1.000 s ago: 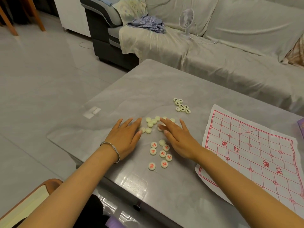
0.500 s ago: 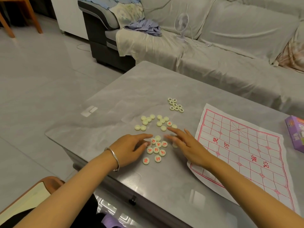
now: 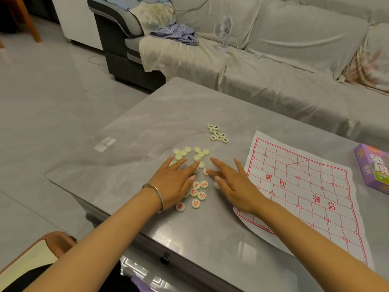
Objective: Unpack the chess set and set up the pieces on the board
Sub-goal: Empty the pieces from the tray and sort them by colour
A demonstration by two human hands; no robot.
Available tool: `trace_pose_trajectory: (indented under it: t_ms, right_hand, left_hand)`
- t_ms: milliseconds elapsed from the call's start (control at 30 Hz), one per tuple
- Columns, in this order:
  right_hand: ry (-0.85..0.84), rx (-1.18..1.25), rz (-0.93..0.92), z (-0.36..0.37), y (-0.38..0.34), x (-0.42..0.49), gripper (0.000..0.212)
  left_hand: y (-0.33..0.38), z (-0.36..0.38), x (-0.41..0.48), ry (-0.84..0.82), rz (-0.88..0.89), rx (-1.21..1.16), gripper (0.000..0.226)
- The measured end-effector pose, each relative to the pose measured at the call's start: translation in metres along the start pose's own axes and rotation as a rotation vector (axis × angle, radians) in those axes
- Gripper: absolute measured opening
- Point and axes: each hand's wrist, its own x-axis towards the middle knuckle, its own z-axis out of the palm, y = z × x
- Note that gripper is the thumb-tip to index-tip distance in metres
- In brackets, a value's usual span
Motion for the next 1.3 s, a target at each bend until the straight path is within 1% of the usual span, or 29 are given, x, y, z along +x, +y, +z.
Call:
trace_pose_trajectory:
  t_ms: [100,133,167,233,267,300,367,433,533,600,700,833,933,1100,1200,1300]
  right_hand:
    - [-0.066,0.086,-0.039,0.001,-0.004,-0.017,0.042]
    - [-0.070,0.122,-0.040,0.002,-0.003,-0.019,0.042]
    - [-0.048,0.146,-0.035,0.002,-0.001,-0.020,0.044]
    - [0.041,0.132,-0.007,0.002,0.006,-0.018,0.048]
    - [0.067,0.107,0.019,0.002,0.009,-0.016,0.048]
    - [0.064,0.085,0.048,0.002,0.011,-0.012,0.046]
    - [0.049,0.060,0.083,0.004,0.012,-0.003,0.037]
    - [0.089,0.069,0.107,0.005,0.012,0.008,0.030]
    - [0.166,0.099,0.147,0.009,0.011,0.027,0.032]
    - [0.181,0.112,0.159,0.012,0.006,0.039,0.035]
    - [0.190,0.098,0.128,0.017,0.000,0.050,0.037]
    - [0.204,0.104,0.060,0.021,0.000,0.051,0.032]
    - [0.213,0.091,0.014,0.025,0.002,0.048,0.030]
    - [0.265,0.102,0.002,0.028,0.001,0.052,0.027]
    - [0.242,0.084,-0.016,0.028,0.002,0.048,0.022]
    - [0.202,0.067,-0.061,0.027,0.004,0.044,0.020]
  left_hand:
    - [-0.003,-0.001,0.002,-0.053,-0.065,-0.034,0.055]
    - [-0.004,-0.002,0.001,-0.040,-0.068,-0.090,0.054]
    - [-0.007,-0.004,0.001,0.001,-0.061,-0.165,0.059]
    - [-0.013,-0.009,-0.001,0.122,-0.075,-0.307,0.070]
    - [-0.017,-0.011,-0.001,0.168,-0.106,-0.321,0.070]
    - [-0.022,-0.012,-0.002,0.194,-0.144,-0.294,0.065]
    - [-0.032,-0.011,-0.003,0.166,-0.226,-0.215,0.049]
    - [-0.037,-0.007,-0.003,0.124,-0.267,-0.239,0.042]
    - [-0.038,-0.005,0.000,0.124,-0.252,-0.324,0.040]
    - [-0.037,-0.005,0.004,0.114,-0.235,-0.319,0.041]
    - [-0.034,-0.004,0.011,0.102,-0.208,-0.326,0.042]
    - [-0.031,0.000,0.018,0.112,-0.169,-0.354,0.042]
    - [-0.030,0.003,0.021,0.123,-0.175,-0.347,0.041]
    - [-0.024,0.005,0.023,0.181,-0.180,-0.368,0.037]
    - [-0.024,0.005,0.025,0.206,-0.160,-0.355,0.029]
    - [-0.027,0.003,0.028,0.231,-0.117,-0.304,0.029]
